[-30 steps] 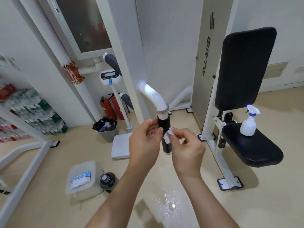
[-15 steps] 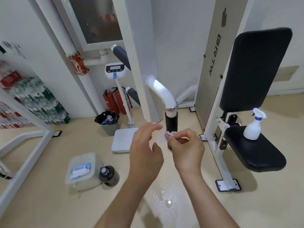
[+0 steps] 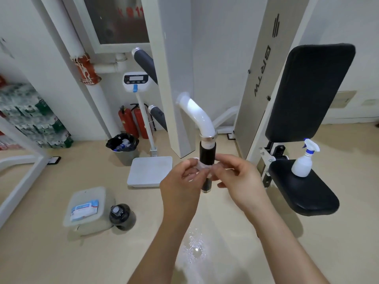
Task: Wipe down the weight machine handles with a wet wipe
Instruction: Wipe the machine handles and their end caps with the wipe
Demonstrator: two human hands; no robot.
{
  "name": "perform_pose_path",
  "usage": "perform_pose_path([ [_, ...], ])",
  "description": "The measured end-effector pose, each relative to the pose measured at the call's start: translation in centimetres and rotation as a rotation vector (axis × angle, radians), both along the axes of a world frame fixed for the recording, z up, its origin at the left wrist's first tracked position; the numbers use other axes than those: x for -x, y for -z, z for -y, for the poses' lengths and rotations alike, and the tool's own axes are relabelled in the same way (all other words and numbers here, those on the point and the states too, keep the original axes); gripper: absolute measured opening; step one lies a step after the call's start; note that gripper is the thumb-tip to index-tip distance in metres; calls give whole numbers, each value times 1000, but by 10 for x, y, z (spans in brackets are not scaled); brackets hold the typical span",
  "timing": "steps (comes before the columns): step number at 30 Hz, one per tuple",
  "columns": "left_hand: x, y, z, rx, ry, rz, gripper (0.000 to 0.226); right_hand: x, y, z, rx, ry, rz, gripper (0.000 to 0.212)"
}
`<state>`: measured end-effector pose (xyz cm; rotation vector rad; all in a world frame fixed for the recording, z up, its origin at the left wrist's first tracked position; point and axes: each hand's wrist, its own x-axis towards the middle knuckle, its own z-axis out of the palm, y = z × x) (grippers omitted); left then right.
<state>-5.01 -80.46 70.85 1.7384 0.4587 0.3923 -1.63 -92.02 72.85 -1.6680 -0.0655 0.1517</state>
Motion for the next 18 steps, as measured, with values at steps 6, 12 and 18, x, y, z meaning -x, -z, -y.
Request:
perform_pose_path([
  [6,-2,11,8,-291,23,-25,14,-15,6,5,209,32,122,21],
  [12,-7,-3,14,-420,-45,103,8,-17,9,6,228,26,163,17],
  [18,-6,11,11,-384,-36,-113,18,-17,10,12,247,-88,183,25],
])
